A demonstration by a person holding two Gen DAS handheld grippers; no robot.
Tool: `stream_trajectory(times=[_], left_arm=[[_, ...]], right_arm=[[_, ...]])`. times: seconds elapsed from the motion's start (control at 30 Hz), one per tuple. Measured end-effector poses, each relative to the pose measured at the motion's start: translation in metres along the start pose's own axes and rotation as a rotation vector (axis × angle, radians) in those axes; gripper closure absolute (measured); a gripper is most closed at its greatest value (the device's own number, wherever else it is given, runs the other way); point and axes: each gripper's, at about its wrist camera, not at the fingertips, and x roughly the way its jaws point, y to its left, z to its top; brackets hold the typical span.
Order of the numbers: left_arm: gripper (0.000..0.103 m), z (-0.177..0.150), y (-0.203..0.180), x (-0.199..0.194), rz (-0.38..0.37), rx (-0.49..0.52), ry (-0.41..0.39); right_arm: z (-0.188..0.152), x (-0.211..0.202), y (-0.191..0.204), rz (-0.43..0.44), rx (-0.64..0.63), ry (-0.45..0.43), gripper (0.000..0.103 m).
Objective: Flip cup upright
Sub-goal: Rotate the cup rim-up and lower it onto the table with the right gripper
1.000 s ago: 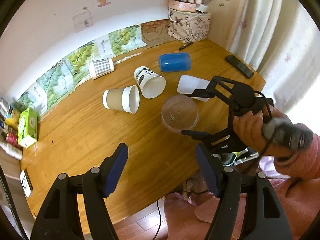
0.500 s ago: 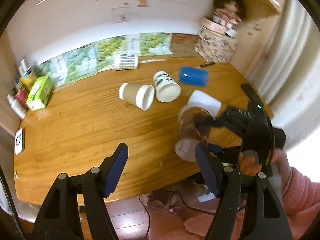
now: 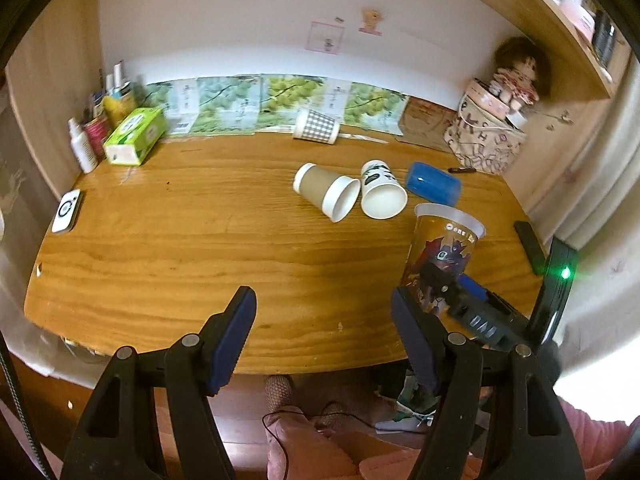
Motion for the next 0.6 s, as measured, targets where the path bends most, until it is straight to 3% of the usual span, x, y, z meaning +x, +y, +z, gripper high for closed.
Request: stream_trajectory(times=[0.33,0.6], left_arm=[[0.03,-0.009,0.006,-0.003,0.018,-0.091,-0.012],[0.03,-0.011,0.003,0.001,0.012,-0.103,0.005]], right_arm=[[-0.051,0.002,0.025,-0.115,-0.397,-0.225,0.035],[-0.075,0.009,0.028,-0.146,-0.499,-0.238,0.034]])
